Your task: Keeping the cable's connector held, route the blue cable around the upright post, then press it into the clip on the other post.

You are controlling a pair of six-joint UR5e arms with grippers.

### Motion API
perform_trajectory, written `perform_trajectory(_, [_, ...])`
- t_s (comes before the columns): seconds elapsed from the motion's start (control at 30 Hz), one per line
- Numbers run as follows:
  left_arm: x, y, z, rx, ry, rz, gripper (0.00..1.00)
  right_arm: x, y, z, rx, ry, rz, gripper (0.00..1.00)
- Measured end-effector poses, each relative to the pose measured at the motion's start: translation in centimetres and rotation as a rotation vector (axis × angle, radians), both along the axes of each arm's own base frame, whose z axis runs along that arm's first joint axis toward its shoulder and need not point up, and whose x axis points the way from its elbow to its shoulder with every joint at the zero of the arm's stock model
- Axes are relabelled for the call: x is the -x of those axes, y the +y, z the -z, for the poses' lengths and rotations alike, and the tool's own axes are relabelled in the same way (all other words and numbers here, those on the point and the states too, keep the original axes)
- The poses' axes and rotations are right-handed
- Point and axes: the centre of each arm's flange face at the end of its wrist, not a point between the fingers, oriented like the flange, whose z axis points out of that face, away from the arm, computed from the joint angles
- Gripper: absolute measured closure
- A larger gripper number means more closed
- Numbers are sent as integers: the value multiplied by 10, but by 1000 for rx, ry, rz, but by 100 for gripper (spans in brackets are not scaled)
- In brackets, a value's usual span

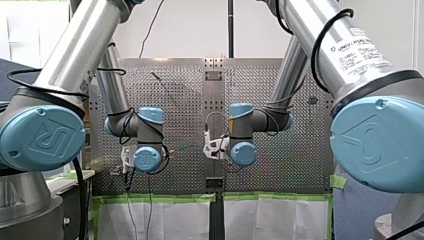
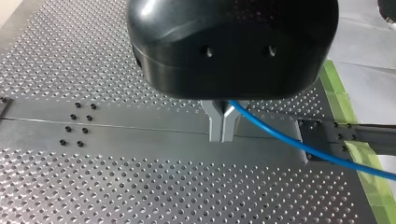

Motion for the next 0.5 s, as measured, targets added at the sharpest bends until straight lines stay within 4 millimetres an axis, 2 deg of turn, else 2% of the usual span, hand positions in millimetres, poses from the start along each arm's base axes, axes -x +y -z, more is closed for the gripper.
perform_trajectory(0.27, [0, 0, 0, 0, 0, 0, 100, -3, -3, 6, -5, 25, 9, 100])
perform_trajectory(0.5, [0, 0, 0, 0, 0, 0, 100, -5, -5, 34, -62, 94, 12, 100])
